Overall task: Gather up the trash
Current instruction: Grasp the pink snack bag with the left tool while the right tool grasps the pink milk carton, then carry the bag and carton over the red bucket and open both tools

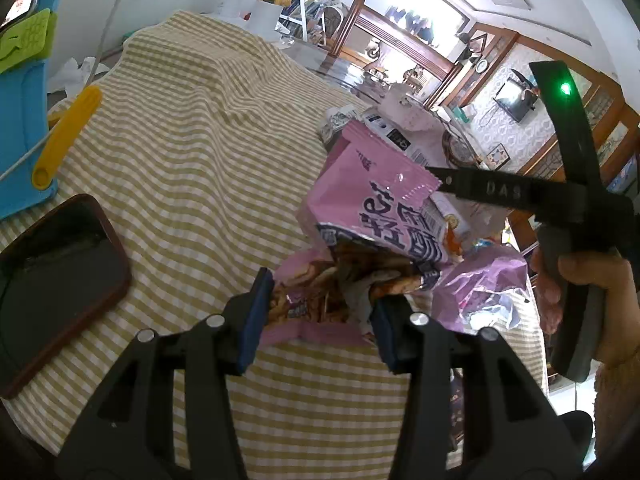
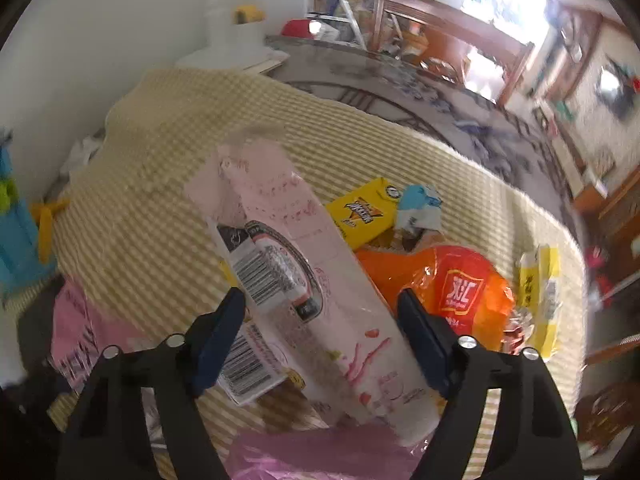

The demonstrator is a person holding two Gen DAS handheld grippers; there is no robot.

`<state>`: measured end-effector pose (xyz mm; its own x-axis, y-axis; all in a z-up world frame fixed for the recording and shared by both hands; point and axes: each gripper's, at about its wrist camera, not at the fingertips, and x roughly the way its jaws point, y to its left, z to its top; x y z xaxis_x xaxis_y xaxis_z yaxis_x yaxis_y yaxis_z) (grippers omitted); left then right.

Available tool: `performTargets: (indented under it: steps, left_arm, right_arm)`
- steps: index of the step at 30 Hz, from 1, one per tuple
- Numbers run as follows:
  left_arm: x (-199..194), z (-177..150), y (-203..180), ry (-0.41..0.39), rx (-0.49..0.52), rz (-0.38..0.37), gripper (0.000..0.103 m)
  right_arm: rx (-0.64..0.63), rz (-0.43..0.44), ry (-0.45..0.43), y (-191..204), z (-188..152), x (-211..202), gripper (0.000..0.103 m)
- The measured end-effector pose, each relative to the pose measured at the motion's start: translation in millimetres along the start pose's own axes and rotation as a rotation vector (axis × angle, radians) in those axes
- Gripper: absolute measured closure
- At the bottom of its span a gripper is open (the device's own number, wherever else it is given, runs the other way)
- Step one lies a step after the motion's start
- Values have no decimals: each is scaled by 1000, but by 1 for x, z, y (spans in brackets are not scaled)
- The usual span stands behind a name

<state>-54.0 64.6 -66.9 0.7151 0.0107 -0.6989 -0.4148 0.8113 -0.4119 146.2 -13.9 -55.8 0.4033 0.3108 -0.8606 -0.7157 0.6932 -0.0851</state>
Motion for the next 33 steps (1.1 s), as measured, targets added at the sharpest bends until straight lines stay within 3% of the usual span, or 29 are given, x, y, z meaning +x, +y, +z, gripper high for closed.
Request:
performTargets:
  steps: [1, 2, 3, 6, 24, 33]
  left_arm:
    - [0, 0, 0, 0, 0, 1, 58]
    - [0, 0, 0, 0, 1, 1, 58]
    - [0, 0, 0, 0, 1, 1, 58]
    - [-1, 0, 0, 0, 3, 1, 58]
    - [0, 2, 1, -4, 12, 5, 58]
    - [0, 2, 0, -19, 12, -1, 58]
  right_arm:
    - [10, 9, -8, -2, -1, -3, 41]
    - [28, 10, -24, -5, -2, -8, 61]
    - [43, 16, -15, -8, -2, -10, 73]
    - [66, 41, 5, -13, -5, -11, 73]
    - [137, 108, -62, -21, -52, -62, 74]
    - [209, 139, -176, -33, -80, -102, 74]
